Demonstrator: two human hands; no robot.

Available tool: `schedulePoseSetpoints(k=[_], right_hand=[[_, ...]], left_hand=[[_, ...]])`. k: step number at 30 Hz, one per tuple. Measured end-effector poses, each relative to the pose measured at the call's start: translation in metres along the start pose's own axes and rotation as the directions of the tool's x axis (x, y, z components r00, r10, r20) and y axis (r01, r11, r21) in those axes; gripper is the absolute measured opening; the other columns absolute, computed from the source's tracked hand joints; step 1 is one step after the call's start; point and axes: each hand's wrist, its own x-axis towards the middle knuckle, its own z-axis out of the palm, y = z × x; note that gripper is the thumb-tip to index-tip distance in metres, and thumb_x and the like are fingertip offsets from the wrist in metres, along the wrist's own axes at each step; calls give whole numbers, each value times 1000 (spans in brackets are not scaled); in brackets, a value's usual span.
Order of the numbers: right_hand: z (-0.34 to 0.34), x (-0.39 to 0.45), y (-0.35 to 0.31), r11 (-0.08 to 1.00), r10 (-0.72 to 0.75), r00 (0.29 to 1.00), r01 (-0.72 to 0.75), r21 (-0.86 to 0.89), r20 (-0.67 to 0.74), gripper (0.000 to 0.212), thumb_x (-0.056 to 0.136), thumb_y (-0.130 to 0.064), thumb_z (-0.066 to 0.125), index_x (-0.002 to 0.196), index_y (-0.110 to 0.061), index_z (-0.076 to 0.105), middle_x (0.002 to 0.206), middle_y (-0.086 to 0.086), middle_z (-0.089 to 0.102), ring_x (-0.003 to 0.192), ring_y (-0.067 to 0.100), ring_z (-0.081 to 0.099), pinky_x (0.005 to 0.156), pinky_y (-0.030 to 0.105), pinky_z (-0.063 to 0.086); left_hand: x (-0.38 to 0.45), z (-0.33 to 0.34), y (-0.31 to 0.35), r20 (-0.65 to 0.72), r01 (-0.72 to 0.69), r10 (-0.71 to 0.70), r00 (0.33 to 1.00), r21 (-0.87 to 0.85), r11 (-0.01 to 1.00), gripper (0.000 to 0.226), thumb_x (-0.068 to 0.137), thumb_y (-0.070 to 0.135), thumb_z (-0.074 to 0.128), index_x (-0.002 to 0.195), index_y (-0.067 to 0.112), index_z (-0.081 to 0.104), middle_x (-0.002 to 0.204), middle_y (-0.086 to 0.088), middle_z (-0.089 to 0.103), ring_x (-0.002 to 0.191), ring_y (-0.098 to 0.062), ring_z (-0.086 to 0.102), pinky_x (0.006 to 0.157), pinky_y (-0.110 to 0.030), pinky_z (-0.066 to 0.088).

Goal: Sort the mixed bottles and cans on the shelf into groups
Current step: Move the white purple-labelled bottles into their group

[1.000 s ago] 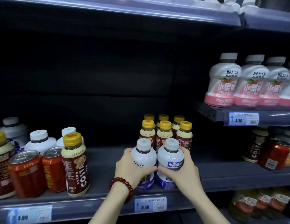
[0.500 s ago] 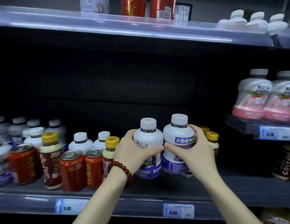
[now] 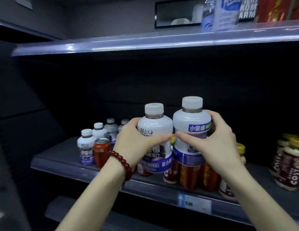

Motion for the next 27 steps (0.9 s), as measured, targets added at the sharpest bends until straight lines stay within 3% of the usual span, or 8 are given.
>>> schedulePoseSetpoints(k=[3, 6, 9, 12, 17, 20, 24, 27], right_hand=[[58, 10, -17, 1000, -15, 999, 14, 19, 45, 71, 47, -57, 83, 110, -39, 56, 92, -22, 71, 89, -6, 66, 76, 23, 54], [107, 22, -21, 999, -14, 996, 11, 32, 85, 72, 48, -56, 83, 112, -36, 55, 94, -19, 70, 91, -4, 65, 76, 22, 54], [148, 40, -17, 999, -24, 993, 20, 39, 112, 69, 51, -52, 85, 110, -36, 55, 90, -21, 69, 88, -13, 63, 65, 5, 49], [181, 62, -10, 998, -25, 992, 16, 68, 125, 66, 52, -46, 87, 108, -36, 54, 87, -23, 67, 84, -24, 57, 60, -4, 42], [224, 96, 1, 998, -3, 989, -5, 57, 149, 67, 57, -35, 88, 109, -33, 47, 90, -21, 62, 81, -27, 54, 59, -4, 41], [247, 109, 7, 999, 30, 985, -34, 19, 169, 67, 61, -30, 85, 112, -28, 43, 96, -15, 63, 80, -10, 61, 57, -2, 42], [269, 123, 20, 993, 99, 981, -87, -75, 168, 72, 60, -27, 84, 116, -22, 40, 103, -7, 63, 86, 1, 61, 51, 8, 45], [280, 132, 30, 963, 207, 971, -181, -201, 116, 81, 53, -32, 89, 117, -11, 44, 112, 5, 59, 101, 20, 61, 66, 24, 49]], left_hand=[[20, -50, -13, -84, 26, -24, 996, 16, 1000, 76, 32, 53, 85, 102, 31, 64, 88, 10, 76, 82, -7, 73, 79, -38, 60], [45, -85, -28, -143, 55, -47, 989, 48, 997, 83, 31, 56, 85, 106, 27, 64, 95, 5, 74, 88, -15, 72, 82, -43, 58], [72, -110, -45, -177, 81, -71, 982, 48, 996, 85, 31, 57, 85, 107, 27, 63, 100, 4, 73, 92, -18, 71, 82, -43, 57], [100, -126, -60, -206, 71, -58, 977, 54, 996, 80, 33, 57, 84, 106, 30, 62, 95, 8, 73, 88, -14, 70, 63, -30, 54], [148, -141, -80, -235, 43, -37, 971, 20, 999, 68, 35, 48, 84, 97, 34, 60, 91, 8, 72, 85, -12, 70, 71, -37, 58], [177, -148, -96, -208, 58, -51, 977, 26, 998, 75, 40, 43, 85, 107, 26, 55, 99, 3, 70, 89, -16, 69, 75, -40, 58], [216, -149, -118, -140, 101, -90, 986, 68, 993, 78, 37, 48, 82, 105, 27, 48, 100, 5, 65, 88, -11, 66, 80, -40, 58], [240, -146, -129, -56, 122, -115, 992, 133, 984, 92, 33, 53, 79, 114, 19, 51, 102, 1, 66, 89, -14, 65, 79, -39, 58]])
